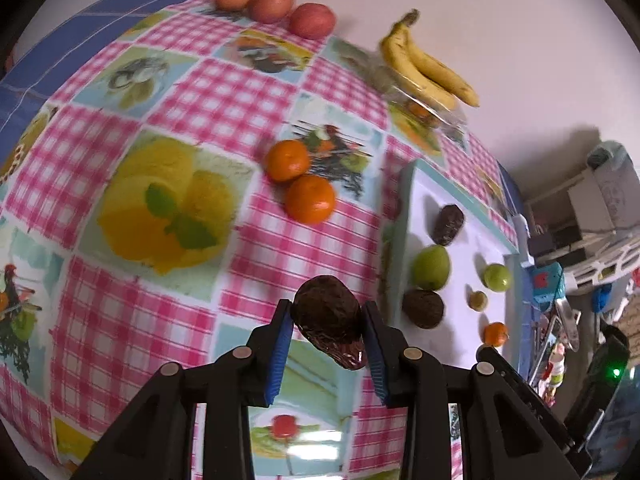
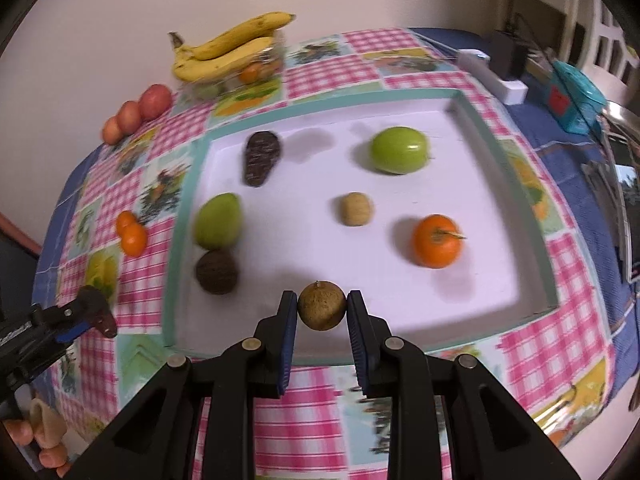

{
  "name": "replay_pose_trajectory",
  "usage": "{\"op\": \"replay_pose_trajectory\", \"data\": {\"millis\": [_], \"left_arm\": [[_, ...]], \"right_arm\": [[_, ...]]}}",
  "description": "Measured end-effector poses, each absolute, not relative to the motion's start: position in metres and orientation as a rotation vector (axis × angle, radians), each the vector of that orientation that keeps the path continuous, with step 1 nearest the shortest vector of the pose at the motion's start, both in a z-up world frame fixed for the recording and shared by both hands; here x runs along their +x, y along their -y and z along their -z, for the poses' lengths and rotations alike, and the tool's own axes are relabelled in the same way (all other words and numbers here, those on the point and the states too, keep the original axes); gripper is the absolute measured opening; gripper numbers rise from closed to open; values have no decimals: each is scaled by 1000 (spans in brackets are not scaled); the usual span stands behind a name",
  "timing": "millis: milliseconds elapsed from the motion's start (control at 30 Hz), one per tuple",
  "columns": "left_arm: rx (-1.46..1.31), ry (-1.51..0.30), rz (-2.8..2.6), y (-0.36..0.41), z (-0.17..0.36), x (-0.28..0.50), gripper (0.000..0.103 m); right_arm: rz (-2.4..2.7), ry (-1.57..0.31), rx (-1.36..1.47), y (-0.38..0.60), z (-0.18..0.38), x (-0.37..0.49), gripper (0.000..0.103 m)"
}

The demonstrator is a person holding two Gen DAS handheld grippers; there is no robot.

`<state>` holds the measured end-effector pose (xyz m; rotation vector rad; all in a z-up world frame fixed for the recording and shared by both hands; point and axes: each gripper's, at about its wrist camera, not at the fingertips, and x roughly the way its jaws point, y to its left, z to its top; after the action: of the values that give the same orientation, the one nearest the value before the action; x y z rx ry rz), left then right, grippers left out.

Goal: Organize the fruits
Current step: 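Carry the kiwi with the right tool over the tray while the left tool carries the date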

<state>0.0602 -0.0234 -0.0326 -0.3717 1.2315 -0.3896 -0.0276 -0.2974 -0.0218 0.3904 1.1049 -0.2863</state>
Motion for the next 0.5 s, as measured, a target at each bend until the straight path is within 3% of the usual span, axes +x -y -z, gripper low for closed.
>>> {"op": "replay_pose_trajectory", "data": {"millis": [500], "left_arm": [[-180,-1220,557,130,36,35,37]], "right_arm": [[400,-1140,444,346,33,-53,26]]}}
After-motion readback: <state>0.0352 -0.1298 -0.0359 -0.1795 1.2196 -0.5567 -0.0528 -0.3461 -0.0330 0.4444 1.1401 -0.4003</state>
